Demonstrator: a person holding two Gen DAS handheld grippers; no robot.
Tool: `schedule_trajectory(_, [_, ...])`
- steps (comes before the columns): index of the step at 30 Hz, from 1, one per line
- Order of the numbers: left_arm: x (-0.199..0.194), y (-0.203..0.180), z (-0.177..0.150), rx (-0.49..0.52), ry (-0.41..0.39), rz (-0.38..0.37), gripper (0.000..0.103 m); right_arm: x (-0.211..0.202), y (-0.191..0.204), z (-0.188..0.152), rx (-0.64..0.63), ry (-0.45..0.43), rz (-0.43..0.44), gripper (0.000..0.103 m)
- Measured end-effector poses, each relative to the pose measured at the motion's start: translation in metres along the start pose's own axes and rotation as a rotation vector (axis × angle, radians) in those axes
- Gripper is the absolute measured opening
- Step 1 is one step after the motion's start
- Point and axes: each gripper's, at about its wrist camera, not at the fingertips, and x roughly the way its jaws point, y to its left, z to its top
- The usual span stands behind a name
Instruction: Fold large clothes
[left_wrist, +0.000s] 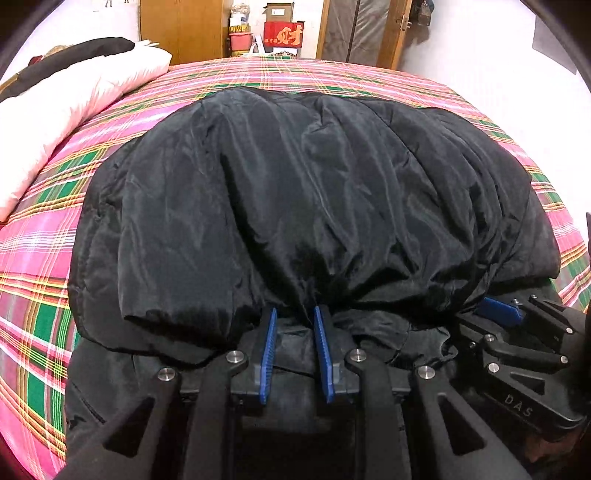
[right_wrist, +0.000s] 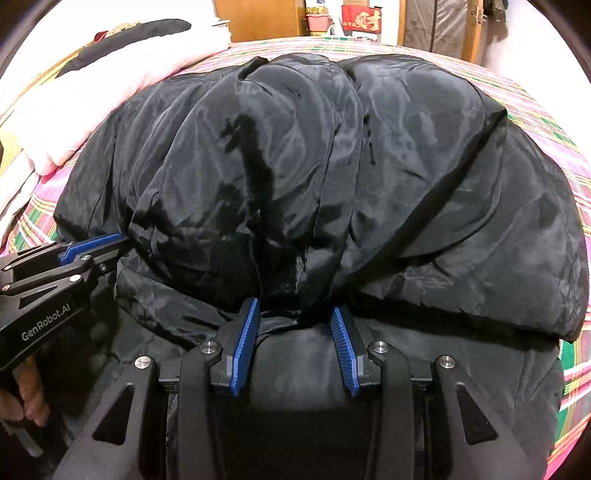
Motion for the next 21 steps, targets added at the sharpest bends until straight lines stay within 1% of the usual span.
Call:
schedule_trajectory(4, [0.001, -0.003, -0.003, -0.001, -0.008, 0.005, 0.024, 0.001, 0.0, -0.006, -0.001, -0.005, -0.004, 0.04])
schedule_trajectory(11, [-0.001, -0.006, -0.006, -0.008, -0.015, 0.012, 0.024, 0.006, 0.003, -0.007, -0.016, -0.001, -0.018, 0.04])
schedule_trajectory(14, [-0.005, -0.005, -0.011, -0.025, -0.035, 0.002, 0.023, 0.004, 0.003, -0.002, -0.008, 0.029, -0.005, 0.04])
schedule_trajectory(17, [-0.015, -0.002, -0.009, -0.055, -0.013, -0.012, 0.023, -0.012, 0.003, 0.003, 0.006, 0.054, -0.002, 0.04])
schedule_trajectory(19, [-0.029, -0.003, -0.009, -0.069, -0.012, -0.024, 0.023, -0.034, 0.0, -0.001, 0.026, 0.025, -0.01, 0.04])
schedule_trajectory(21, [-0.043, -0.005, -0.012, -0.068, -0.019, -0.019, 0.023, -0.052, -0.004, -0.009, 0.04, 0.007, -0.008, 0.04])
